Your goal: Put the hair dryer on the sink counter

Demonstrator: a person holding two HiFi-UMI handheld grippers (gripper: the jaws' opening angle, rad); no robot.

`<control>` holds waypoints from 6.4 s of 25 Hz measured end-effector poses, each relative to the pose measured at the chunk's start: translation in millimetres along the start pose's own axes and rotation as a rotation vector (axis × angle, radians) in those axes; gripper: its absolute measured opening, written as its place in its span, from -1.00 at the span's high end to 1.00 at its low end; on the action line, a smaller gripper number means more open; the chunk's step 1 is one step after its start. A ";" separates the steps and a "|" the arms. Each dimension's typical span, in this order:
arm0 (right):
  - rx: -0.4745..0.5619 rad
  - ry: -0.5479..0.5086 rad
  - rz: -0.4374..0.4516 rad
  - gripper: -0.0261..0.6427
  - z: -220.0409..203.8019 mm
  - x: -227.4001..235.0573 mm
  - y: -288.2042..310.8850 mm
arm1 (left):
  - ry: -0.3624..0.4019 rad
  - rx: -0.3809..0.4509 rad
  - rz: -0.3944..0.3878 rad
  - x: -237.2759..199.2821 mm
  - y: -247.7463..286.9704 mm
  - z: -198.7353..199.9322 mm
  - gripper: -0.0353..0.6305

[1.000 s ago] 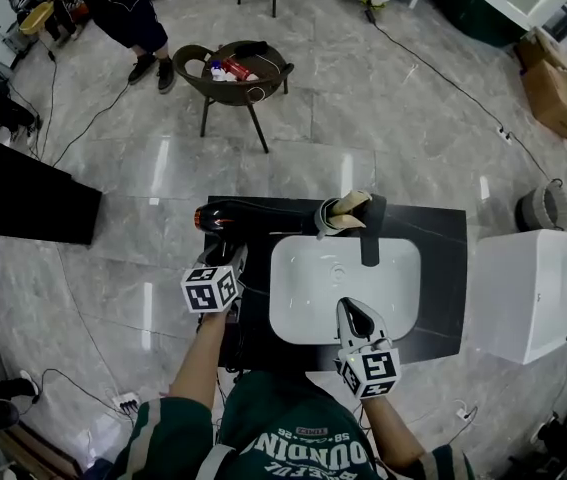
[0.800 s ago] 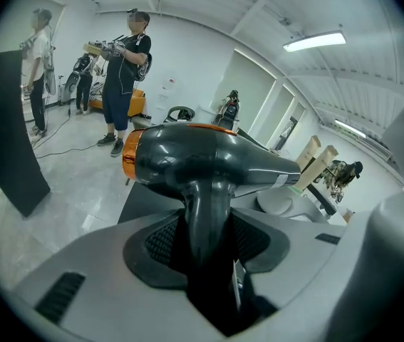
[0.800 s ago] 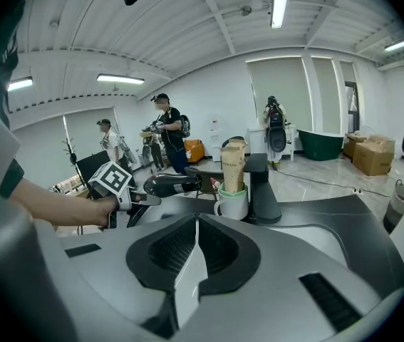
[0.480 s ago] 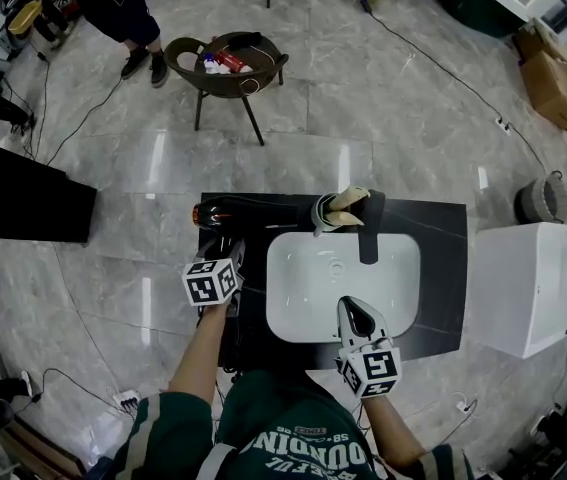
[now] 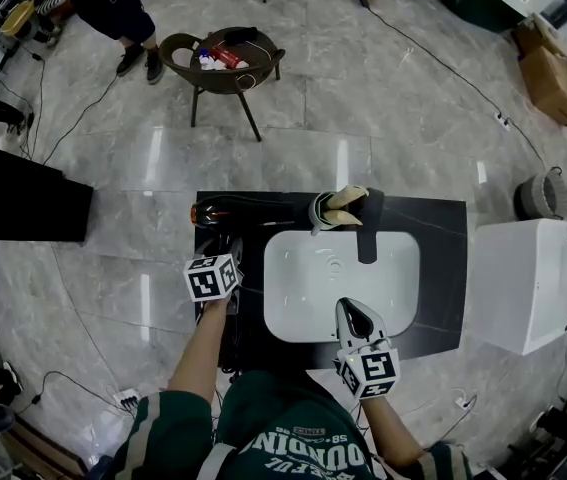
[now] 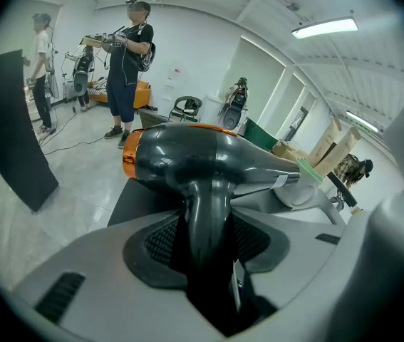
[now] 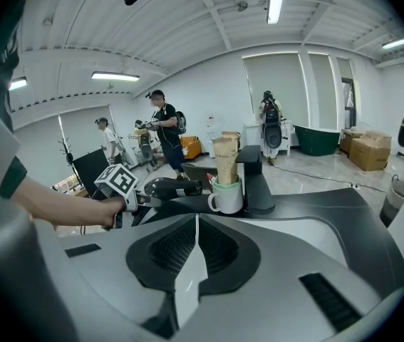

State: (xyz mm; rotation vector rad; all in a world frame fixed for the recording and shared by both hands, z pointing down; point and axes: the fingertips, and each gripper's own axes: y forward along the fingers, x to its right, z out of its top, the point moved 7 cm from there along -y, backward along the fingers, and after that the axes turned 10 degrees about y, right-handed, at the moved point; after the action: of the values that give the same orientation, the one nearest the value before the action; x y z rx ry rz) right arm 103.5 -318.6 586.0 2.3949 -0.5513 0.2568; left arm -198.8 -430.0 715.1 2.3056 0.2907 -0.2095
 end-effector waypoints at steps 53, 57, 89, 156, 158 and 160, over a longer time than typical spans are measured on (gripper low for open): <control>0.024 -0.020 0.062 0.79 -19.6 -20.3 -25.3 | 0.175 0.087 0.170 22.7 -50.5 -22.8 0.21; 0.039 -0.025 0.077 0.79 -19.7 -24.6 -32.0 | 0.189 0.106 0.168 30.1 -64.9 -23.1 0.22; 0.200 -0.110 0.142 0.79 -17.7 -40.3 -106.9 | 0.337 0.303 0.027 142.2 -192.2 -50.6 0.86; 0.269 -0.168 0.156 0.80 -55.6 -61.2 -198.9 | 0.450 0.427 -0.107 228.3 -295.0 -103.4 0.86; 0.270 -0.166 0.160 0.80 -56.9 -60.0 -198.7 | 0.449 0.428 -0.107 229.2 -293.5 -104.8 0.86; 0.272 -0.165 0.164 0.80 -57.8 -59.1 -199.1 | 0.450 0.425 -0.108 230.2 -292.7 -106.1 0.86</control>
State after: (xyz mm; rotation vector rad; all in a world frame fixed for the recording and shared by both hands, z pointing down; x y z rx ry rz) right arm 138.1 -124.1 499.7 2.6524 -0.8377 0.2177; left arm -51.4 -124.7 528.1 2.7468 0.6502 0.2235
